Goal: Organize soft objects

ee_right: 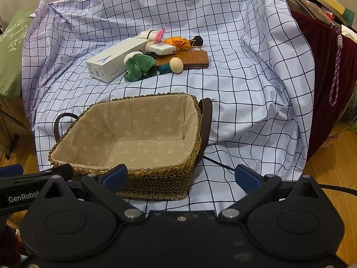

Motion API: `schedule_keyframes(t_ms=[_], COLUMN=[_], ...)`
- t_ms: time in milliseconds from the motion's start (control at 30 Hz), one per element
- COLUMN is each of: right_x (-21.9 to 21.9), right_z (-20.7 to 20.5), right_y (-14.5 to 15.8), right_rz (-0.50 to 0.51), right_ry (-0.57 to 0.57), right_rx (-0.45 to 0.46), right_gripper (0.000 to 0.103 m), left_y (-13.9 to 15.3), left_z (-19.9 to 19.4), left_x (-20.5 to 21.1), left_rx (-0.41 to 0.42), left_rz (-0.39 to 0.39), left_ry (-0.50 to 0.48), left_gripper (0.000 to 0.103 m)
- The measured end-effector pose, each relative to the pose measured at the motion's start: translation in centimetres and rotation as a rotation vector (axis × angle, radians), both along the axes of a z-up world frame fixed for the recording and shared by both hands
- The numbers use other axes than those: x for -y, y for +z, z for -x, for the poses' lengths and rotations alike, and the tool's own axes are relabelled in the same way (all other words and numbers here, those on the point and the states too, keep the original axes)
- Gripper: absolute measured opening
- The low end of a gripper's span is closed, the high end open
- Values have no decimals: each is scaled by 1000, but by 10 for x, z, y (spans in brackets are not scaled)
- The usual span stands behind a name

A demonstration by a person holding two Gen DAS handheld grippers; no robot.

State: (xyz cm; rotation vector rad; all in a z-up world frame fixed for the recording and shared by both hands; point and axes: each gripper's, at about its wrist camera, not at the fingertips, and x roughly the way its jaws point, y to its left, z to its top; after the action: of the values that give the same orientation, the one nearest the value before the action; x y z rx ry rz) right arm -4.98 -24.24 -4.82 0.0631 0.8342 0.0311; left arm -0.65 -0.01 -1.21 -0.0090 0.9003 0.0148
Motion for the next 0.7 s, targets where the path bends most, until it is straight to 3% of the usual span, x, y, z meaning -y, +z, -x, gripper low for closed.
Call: schedule_keyframes(t_ms=[400,700], right_x=[7,13], right_z=[-6,-20], right_y=[-3,4], right_rz=[-16,-40], right_ry=[-9,-18], right_rx=[-17,23], right_gripper=[103,102], left_y=[5,17], left_z=[-7,-25], left_x=[-2,0], left_rx=[23,73], left_rz=[8,-25], left_ry=[8,-7], left_gripper=[100,100])
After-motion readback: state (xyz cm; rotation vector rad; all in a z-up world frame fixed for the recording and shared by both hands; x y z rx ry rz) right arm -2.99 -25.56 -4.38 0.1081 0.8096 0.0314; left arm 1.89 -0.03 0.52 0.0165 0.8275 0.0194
